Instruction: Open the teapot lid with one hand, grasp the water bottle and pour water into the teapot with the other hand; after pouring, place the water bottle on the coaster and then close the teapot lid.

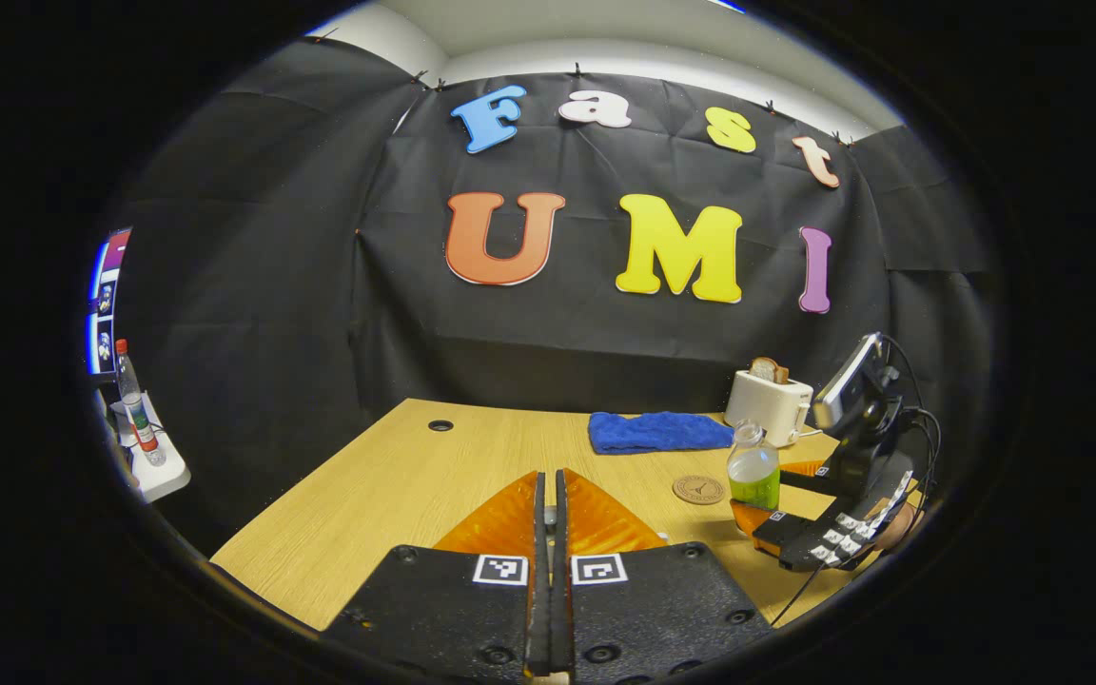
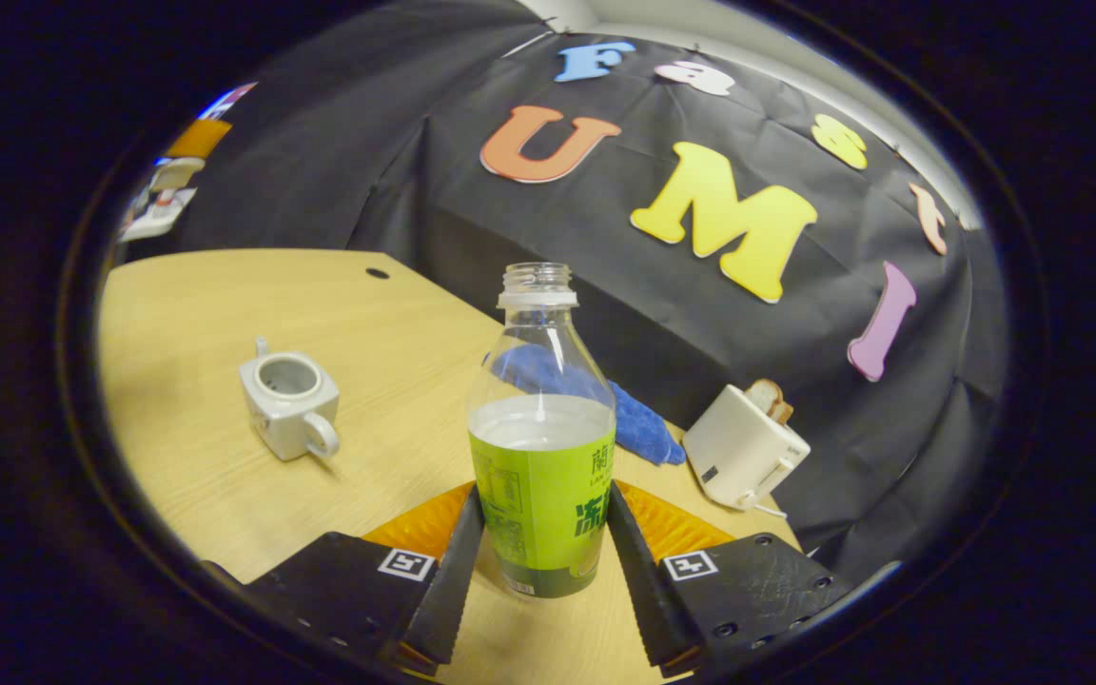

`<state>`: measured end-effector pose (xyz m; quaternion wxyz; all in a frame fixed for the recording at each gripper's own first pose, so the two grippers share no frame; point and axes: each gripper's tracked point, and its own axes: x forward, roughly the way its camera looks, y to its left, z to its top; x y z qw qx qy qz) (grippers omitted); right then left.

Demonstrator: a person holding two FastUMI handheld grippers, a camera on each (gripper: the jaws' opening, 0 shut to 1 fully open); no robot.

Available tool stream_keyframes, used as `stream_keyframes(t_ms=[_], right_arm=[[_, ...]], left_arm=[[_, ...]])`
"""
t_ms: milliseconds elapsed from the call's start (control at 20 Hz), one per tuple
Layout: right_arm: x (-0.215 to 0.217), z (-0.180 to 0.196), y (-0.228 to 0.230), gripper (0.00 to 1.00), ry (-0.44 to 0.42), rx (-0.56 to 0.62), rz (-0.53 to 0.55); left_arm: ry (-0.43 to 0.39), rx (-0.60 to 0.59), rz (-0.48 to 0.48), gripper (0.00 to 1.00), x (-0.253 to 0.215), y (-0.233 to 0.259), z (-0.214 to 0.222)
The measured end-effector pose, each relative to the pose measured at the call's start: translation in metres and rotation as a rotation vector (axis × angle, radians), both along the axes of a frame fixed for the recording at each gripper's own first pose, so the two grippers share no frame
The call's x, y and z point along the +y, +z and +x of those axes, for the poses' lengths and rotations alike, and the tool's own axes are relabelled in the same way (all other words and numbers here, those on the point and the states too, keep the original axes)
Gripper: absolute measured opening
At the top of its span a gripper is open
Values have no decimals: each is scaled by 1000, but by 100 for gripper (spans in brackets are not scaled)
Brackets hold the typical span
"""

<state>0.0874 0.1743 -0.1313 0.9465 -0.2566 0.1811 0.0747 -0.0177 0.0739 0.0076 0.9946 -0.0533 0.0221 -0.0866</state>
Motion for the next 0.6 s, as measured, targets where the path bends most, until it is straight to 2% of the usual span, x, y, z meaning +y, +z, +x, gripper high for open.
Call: stream_keyframes(t_ms=[100, 250, 600], right_arm=[[-5, 4, 8, 72, -27, -44, -110], [-4, 8, 19, 72, -21, -103, -284], [21, 10, 18, 73, 114, -178, -637]], left_arm=[[4, -7, -11, 2, 3, 2, 0], [3, -8, -17, 2, 11, 1, -3], [-7, -7, -13, 2, 12, 2, -4]])
